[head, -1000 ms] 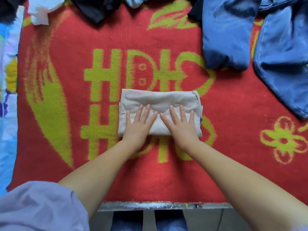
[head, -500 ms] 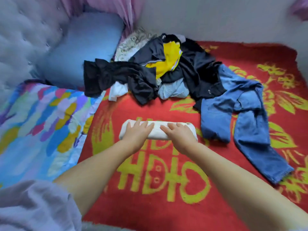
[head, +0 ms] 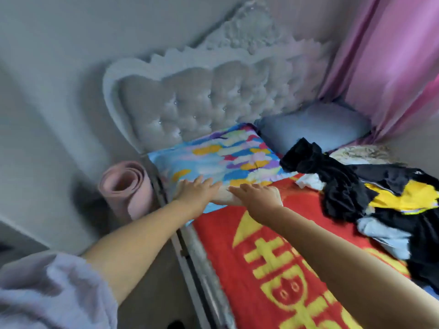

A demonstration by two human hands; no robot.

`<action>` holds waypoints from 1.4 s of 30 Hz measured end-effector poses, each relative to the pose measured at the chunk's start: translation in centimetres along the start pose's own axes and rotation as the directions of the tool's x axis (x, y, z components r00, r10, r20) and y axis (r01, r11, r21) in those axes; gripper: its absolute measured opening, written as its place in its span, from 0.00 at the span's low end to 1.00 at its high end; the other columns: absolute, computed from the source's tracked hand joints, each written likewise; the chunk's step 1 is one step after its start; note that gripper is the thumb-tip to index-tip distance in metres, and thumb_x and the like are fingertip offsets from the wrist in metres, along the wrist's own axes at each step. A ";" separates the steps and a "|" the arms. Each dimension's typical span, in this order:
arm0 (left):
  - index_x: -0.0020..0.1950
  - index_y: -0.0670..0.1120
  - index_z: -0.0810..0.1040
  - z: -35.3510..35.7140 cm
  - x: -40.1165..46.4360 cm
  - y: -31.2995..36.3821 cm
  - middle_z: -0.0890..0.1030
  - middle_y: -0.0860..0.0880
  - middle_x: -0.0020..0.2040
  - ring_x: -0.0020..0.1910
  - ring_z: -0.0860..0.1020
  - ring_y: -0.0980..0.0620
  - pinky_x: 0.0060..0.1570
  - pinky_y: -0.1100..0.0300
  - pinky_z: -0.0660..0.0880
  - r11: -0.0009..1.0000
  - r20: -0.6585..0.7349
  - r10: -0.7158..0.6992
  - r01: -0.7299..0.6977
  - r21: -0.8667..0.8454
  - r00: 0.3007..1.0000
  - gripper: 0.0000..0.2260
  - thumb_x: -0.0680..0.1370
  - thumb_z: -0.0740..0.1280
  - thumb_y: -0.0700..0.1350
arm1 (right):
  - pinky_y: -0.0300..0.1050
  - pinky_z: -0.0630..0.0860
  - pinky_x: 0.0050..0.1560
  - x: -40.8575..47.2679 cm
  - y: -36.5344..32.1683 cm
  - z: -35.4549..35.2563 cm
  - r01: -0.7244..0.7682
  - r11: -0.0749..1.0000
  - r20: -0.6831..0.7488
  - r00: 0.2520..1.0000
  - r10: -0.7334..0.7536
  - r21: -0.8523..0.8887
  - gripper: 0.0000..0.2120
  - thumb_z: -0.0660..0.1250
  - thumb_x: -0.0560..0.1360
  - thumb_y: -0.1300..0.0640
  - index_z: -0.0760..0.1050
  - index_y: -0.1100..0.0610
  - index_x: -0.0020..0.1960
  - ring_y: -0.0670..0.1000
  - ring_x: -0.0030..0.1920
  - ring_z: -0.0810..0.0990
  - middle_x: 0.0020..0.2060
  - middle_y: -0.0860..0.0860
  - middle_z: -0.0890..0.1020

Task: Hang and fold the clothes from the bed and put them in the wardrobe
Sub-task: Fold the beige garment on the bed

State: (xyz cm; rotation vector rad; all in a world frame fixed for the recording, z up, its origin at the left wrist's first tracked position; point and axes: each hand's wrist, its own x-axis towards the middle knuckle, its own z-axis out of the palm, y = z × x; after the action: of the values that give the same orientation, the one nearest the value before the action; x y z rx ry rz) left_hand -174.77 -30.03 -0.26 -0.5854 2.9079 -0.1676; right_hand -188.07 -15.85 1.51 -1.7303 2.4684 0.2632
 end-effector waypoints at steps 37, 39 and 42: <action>0.71 0.53 0.60 28.8 -58.5 -51.1 0.72 0.47 0.61 0.59 0.73 0.44 0.53 0.43 0.74 0.659 0.531 -0.560 0.731 -0.180 0.636 0.27 0.75 0.61 0.36 | 0.53 0.74 0.61 16.7 -80.6 5.8 0.736 0.651 0.339 0.574 -0.745 0.185 0.33 0.60 0.77 0.62 0.54 0.39 0.76 0.55 0.68 0.70 0.71 0.50 0.67; 0.71 0.54 0.60 30.8 -56.9 -54.4 0.72 0.48 0.62 0.59 0.73 0.44 0.53 0.43 0.74 0.659 0.539 -0.550 0.728 -0.190 0.638 0.26 0.75 0.61 0.38 | 0.53 0.74 0.61 20.1 -82.0 6.8 0.700 0.682 0.342 0.602 -0.722 0.209 0.34 0.60 0.77 0.63 0.54 0.37 0.75 0.56 0.68 0.70 0.71 0.48 0.67; 0.73 0.55 0.59 34.5 -54.6 -59.2 0.72 0.48 0.62 0.60 0.73 0.44 0.53 0.44 0.74 0.679 0.543 -0.523 0.706 -0.200 0.657 0.27 0.76 0.60 0.39 | 0.51 0.73 0.62 25.1 -84.3 9.0 0.674 0.702 0.350 0.615 -0.707 0.233 0.34 0.60 0.76 0.62 0.54 0.39 0.76 0.57 0.67 0.72 0.70 0.50 0.68</action>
State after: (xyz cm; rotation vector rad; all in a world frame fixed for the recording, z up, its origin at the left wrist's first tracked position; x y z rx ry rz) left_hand -96.59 -65.53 -17.73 -1.4841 2.1632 0.4426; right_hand -117.51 -65.18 -18.54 -2.1585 1.3486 0.3881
